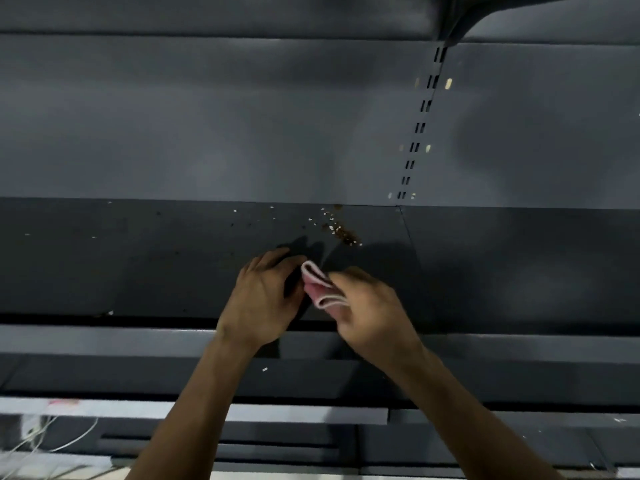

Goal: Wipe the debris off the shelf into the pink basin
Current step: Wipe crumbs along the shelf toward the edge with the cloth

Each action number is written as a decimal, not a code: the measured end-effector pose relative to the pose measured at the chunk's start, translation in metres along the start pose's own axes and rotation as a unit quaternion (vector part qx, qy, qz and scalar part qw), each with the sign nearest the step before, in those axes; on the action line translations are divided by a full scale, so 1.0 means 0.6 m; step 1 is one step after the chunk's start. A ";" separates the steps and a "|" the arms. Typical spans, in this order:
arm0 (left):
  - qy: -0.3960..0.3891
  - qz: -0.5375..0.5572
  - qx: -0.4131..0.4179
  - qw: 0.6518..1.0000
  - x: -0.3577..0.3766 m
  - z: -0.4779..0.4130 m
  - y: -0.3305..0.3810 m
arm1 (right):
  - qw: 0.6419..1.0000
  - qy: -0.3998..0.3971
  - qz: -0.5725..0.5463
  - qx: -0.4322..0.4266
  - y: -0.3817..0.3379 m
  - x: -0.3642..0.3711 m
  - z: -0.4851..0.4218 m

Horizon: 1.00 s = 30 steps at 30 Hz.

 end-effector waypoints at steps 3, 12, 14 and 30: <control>0.000 -0.020 -0.009 1.000 -0.001 0.005 -0.001 | 0.999 -0.024 -0.022 0.024 0.023 -0.029 -0.021; 0.010 -0.046 -0.037 0.998 -0.002 0.003 0.003 | 0.992 -0.101 0.058 0.038 0.112 -0.133 -0.008; 0.006 -0.052 -0.040 0.998 0.000 0.003 0.003 | 0.987 -0.126 0.089 0.035 0.115 -0.126 0.003; -0.126 -0.043 0.037 0.990 -0.017 0.006 -0.039 | 0.997 0.040 0.069 0.000 -0.033 0.032 0.007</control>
Point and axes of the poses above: each hand's wrist, its own z-axis away from the middle knuckle, its own x-axis out of the palm, y = z × x, the point moved 5 cm from there along -z, towards the middle knuckle, and after that the axes turned 12 degrees about x, right-handed, at the moved point
